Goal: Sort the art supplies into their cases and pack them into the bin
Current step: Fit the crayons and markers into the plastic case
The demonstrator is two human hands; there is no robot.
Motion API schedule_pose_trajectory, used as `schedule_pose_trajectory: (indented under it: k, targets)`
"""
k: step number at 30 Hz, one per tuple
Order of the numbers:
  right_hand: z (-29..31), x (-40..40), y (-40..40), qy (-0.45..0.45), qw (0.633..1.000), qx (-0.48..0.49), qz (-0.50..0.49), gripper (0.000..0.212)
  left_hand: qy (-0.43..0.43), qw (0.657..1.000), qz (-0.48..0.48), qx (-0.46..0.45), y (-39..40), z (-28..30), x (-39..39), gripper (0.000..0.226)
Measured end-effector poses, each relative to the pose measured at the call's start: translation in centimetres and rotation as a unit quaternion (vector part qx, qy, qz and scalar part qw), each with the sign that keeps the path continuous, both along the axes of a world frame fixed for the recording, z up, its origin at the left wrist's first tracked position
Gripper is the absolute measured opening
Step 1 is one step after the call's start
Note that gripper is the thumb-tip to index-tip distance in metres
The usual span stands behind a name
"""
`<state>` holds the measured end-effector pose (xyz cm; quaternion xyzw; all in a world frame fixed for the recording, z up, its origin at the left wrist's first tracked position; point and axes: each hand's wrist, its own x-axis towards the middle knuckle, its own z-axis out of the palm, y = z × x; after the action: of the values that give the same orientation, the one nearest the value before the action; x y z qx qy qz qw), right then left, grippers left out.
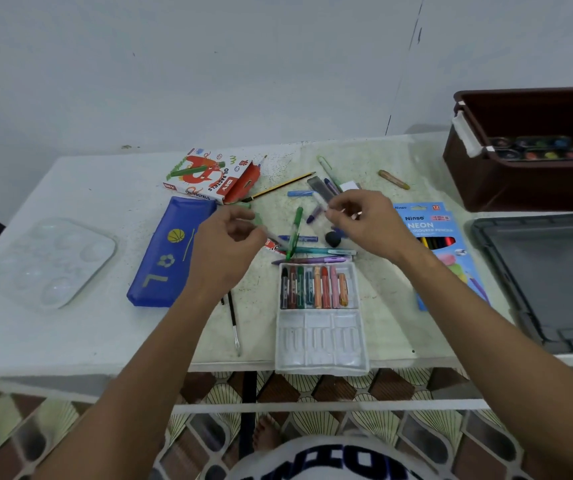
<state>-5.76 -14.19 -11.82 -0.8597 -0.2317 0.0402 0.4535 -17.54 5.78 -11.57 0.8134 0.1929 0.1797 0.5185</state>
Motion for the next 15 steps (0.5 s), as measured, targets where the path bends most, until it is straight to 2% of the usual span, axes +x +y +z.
schedule_pose_trajectory:
  k: [3, 7, 12, 15]
  targets:
    - [0.5, -1.9, -1.9, 0.092, 0.994, 0.061, -0.024, 0.013, 0.039, 0.998, -0.018, -0.036, -0.7, -0.3, -2.4, 0.012]
    - [-0.5, -4.2, -3.7, 0.217, 0.974, 0.058, -0.041, 0.016, 0.082, 0.995, -0.054, -0.037, -1.1, -1.2, -4.5, 0.005]
    - [-2.0, -5.7, -4.0, 0.246, 0.964, 0.058, -0.083, 0.029, 0.122, 0.989, -0.079, -0.027, -1.8, -2.3, -5.3, 0.004]
    - [-2.7, -6.0, -4.0, 0.208, 0.975, -0.013, -0.076, 0.033, 0.158, 0.982, -0.100, 0.011, -2.2, -2.8, -5.6, 0.003]
